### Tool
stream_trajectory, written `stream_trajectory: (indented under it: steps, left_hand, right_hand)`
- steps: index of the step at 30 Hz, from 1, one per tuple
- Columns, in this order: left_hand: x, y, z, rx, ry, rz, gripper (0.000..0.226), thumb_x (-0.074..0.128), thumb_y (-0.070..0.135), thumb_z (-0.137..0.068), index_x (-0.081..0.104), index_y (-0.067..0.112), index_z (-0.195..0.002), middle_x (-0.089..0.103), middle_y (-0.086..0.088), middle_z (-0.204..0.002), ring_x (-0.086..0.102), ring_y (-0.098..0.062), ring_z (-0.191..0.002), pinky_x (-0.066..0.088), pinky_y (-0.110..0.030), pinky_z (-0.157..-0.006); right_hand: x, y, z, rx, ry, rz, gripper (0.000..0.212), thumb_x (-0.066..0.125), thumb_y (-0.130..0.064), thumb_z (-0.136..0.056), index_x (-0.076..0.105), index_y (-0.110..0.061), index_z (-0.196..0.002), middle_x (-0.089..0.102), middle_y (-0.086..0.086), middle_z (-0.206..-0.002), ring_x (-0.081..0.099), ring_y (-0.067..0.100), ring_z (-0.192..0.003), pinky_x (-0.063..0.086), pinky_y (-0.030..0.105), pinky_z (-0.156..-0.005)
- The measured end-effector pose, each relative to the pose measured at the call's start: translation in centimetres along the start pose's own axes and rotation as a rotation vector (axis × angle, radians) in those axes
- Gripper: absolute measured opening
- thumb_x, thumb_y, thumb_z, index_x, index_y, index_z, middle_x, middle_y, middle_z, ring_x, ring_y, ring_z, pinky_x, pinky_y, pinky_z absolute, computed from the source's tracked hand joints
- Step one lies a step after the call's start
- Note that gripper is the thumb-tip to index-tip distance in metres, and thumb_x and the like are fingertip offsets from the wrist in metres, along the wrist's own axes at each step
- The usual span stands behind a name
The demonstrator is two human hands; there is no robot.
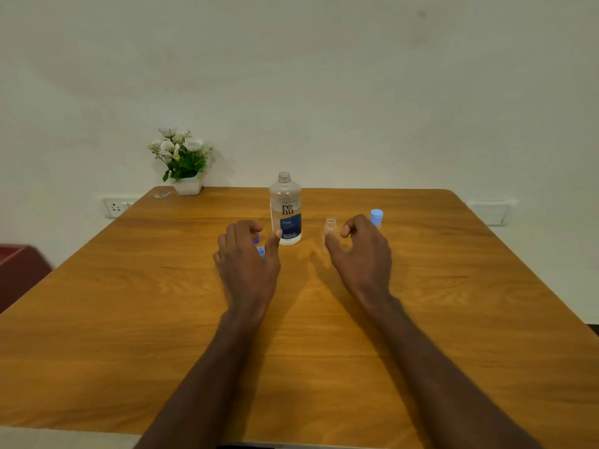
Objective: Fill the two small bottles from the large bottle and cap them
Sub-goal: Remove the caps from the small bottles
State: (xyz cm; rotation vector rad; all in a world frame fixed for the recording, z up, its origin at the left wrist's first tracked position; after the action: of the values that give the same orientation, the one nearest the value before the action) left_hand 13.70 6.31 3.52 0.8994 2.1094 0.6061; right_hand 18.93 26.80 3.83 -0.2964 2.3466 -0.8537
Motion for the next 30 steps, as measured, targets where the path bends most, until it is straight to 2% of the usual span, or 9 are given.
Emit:
stream_trajectory:
  steps: [2,5,7,11,15,18,22,25,30]
  left_hand:
    - [0.6,1.3,0.2,0.113,0.009,0.062,0.025,0.064,0.041,-0.1,0.062,0.018,-0.111,0.064,0.003,-0.105,0.058,-0.02,-0.098,0.047,-0.041,-0.084]
    - [2.1,4.2,0.7,0.259,-0.007,0.247,0.016,0.065,0.027,-0.102,0.064,0.013,-0.109,0.063,0.003,-0.101,0.058,-0.018,-0.093,0.047,-0.035,-0.082]
    - [3.3,6.3,1.2,0.323,-0.059,0.366,0.013,0.065,0.022,-0.102,0.064,0.011,-0.11,0.062,0.003,-0.101,0.058,-0.013,-0.093,0.049,-0.028,-0.081]
    - [6.2,9.4,2.0,0.398,-0.191,0.416,0.017,0.065,0.021,-0.102,0.064,0.011,-0.116,0.064,0.0,-0.108,0.058,-0.012,-0.099,0.051,-0.024,-0.083]
    - [7.7,9.9,2.2,0.395,-0.219,0.422,0.019,0.067,0.018,-0.101,0.065,0.01,-0.118,0.064,-0.002,-0.107,0.057,-0.013,-0.098,0.048,-0.022,-0.083]
    - [7.8,8.8,2.0,0.357,-0.214,0.434,0.021,0.068,0.02,-0.1,0.066,0.012,-0.12,0.063,0.0,-0.105,0.057,-0.013,-0.095,0.047,-0.022,-0.08]
    - [7.1,7.6,1.4,0.317,-0.222,0.47,0.021,0.068,0.022,-0.101,0.068,0.013,-0.12,0.063,0.003,-0.103,0.059,-0.01,-0.091,0.043,-0.015,-0.073]
    - [6.5,7.3,0.8,0.239,-0.213,0.563,0.023,0.067,0.023,-0.101,0.069,0.013,-0.121,0.064,0.004,-0.102,0.061,-0.013,-0.09,0.045,-0.015,-0.07]
    - [6.2,7.7,0.8,0.242,-0.267,0.537,0.029,0.061,0.026,-0.105,0.066,0.014,-0.132,0.066,0.005,-0.112,0.061,-0.009,-0.099,0.047,-0.014,-0.078]
  right_hand:
    - [-1.8,-0.1,-0.4,-0.033,0.22,-0.081,0.017,0.07,-0.025,-0.091,0.056,-0.019,-0.098,0.059,-0.007,-0.093,0.054,0.012,-0.08,0.044,0.027,-0.063]
    - [-3.3,1.6,-1.0,0.023,0.355,-0.136,0.035,0.071,-0.016,-0.086,0.057,-0.013,-0.117,0.056,0.002,-0.112,0.054,0.016,-0.097,0.042,0.022,-0.07]
    - [-2.9,3.2,-1.6,0.098,0.29,-0.135,0.051,0.076,-0.017,-0.085,0.054,-0.014,-0.131,0.053,0.004,-0.124,0.053,0.018,-0.108,0.046,0.023,-0.078]
    - [-0.9,6.0,-2.6,0.307,0.057,-0.238,0.074,0.082,-0.032,-0.087,0.044,-0.018,-0.149,0.046,0.006,-0.145,0.048,0.022,-0.131,0.05,0.041,-0.104]
    - [0.2,7.5,-3.2,0.409,-0.03,-0.197,0.06,0.077,-0.037,-0.092,0.057,-0.014,-0.144,0.056,0.007,-0.142,0.051,0.026,-0.133,0.049,0.047,-0.108]
    - [0.3,8.0,-3.2,0.432,0.019,-0.23,0.044,0.073,-0.035,-0.096,0.068,-0.012,-0.132,0.068,0.005,-0.13,0.06,0.02,-0.122,0.051,0.042,-0.103]
    - [-0.5,7.9,-3.3,0.469,-0.019,-0.618,0.02,0.07,-0.03,-0.099,0.077,-0.014,-0.108,0.078,0.003,-0.099,0.07,0.012,-0.093,0.055,0.037,-0.081]
    - [-0.9,7.7,-3.1,0.486,-0.236,-0.859,0.026,0.06,-0.034,-0.104,0.076,-0.019,-0.118,0.07,0.0,-0.087,0.061,0.012,-0.079,0.046,0.03,-0.066]
    - [-0.8,7.0,-2.3,0.599,-0.507,-1.21,0.048,0.045,-0.041,-0.106,0.066,-0.004,-0.129,0.054,0.001,-0.08,0.042,0.009,-0.064,0.032,0.025,-0.052]
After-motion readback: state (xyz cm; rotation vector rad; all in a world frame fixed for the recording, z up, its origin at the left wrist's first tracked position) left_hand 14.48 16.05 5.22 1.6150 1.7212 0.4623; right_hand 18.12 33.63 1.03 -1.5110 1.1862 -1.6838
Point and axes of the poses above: each hand's wrist, its own z-axis away from the middle knuckle, its own x-axis out of the palm, y = z × x, the point moved 5 cm from there along -z, towards the middle knuckle
